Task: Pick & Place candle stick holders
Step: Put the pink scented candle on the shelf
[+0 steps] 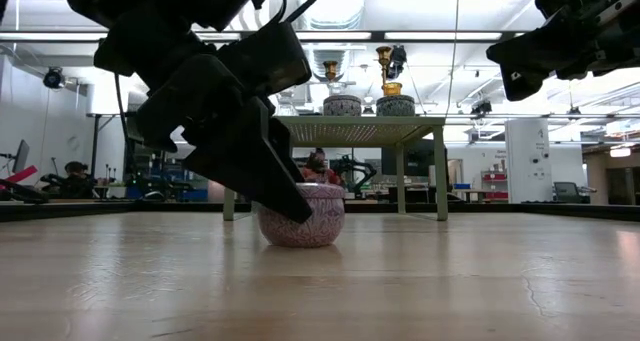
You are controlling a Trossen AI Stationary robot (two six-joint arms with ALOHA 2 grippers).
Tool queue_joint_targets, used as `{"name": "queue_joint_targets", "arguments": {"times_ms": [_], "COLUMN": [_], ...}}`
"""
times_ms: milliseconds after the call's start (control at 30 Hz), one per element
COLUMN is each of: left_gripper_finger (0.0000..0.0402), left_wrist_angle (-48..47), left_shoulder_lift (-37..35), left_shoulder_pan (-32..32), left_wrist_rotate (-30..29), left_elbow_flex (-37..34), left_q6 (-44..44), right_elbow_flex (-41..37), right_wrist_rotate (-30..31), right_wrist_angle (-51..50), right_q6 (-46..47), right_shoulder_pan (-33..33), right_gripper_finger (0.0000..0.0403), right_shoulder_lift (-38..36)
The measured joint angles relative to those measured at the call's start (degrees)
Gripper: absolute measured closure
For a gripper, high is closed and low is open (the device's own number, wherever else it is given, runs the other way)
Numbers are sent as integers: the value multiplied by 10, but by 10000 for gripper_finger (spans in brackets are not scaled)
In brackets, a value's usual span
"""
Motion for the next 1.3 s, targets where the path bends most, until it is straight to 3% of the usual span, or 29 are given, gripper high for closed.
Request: {"name": "queue_joint_targets", "arguments": {"times_ms": [233,433,567,733,1300], "left_gripper_finger": [97,94,94,93,92], "left_wrist_angle": [-73,-165,-175,-191,-190], "left_shoulder_lift": [-78,-181,-240,-288,-297], "left_shoulder_pan": [8,32,71,133,284], "left_wrist_rotate": [-23,-144,-157,-218,-210], "left_elbow_flex": [0,-1,-1,0,15], "left_q6": [11,5,-14,-80,-73], "right_elbow_flex": [0,0,0,0,0], "right_wrist_rotate": [0,0,0,0,0], "right_wrist_angle": [0,0,0,0,0], "right_q6": [0,0,0,0,0], "right_shoulder_pan": [0,0,0,0,0], "right_gripper_finger": [394,394,394,394,394], "right_shoulder_lift": [0,0,0,0,0]}}
